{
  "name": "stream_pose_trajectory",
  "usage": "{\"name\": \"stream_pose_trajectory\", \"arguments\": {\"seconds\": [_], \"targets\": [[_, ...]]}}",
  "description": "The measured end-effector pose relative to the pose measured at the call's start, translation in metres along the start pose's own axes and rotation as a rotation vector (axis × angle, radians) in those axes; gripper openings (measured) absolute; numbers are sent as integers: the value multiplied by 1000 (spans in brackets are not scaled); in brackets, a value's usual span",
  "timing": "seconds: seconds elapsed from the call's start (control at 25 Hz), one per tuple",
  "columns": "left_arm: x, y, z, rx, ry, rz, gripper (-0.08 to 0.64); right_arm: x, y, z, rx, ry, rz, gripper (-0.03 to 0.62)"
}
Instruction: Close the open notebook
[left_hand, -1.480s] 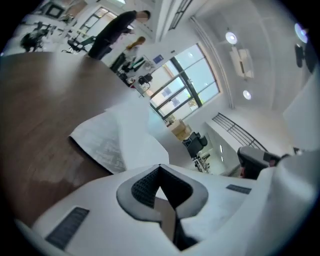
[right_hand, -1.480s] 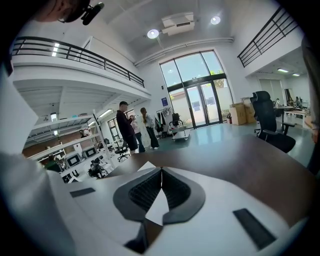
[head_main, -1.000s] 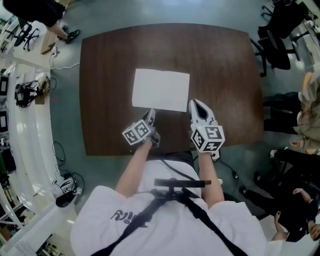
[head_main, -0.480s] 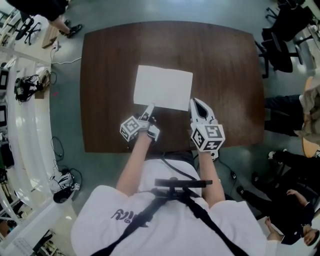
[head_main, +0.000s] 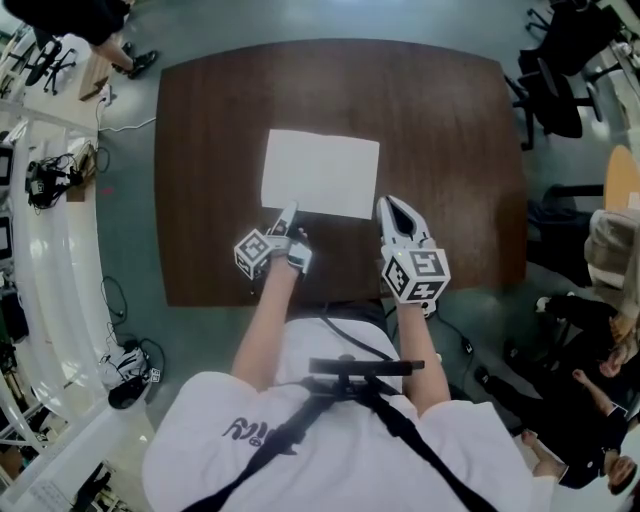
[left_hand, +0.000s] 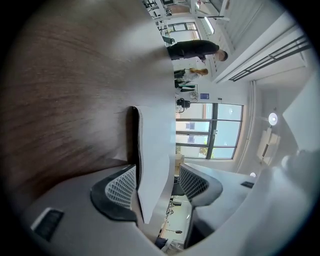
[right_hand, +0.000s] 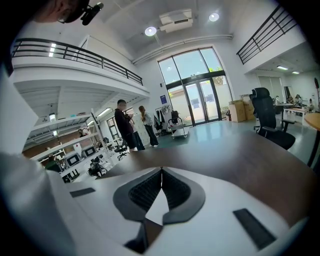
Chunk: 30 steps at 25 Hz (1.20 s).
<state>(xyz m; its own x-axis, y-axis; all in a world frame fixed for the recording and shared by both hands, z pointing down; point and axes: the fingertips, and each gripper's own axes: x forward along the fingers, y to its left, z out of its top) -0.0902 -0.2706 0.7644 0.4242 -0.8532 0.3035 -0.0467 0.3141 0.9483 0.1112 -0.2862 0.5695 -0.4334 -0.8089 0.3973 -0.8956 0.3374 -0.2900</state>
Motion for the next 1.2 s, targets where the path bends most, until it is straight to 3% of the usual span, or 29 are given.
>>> {"name": "stream_pose_trajectory", "arguments": {"seconds": [0.56,0.64,0.84,0.96,1.08,1.2], "targets": [[10,1,7,33,-18,-41,227,-6,-7,-6,1,5,-4,5],[11,4,8,56,-10,-16,178,-5,-7,-6,0,4,-5,5],[12,3,6,138,0,49,35,-5,-6,-7,-3,13,-5,5],[17,-3,-1,202,23,73,16,-7,-9,-8,-1,12,-8,5],[18,-13,-6,308,39,85,12,-9,-11,-9,4,7,-14,5],[16,-26,-11,474,55,94,12,-11,-15,-8,9,1,-23,5]]}}
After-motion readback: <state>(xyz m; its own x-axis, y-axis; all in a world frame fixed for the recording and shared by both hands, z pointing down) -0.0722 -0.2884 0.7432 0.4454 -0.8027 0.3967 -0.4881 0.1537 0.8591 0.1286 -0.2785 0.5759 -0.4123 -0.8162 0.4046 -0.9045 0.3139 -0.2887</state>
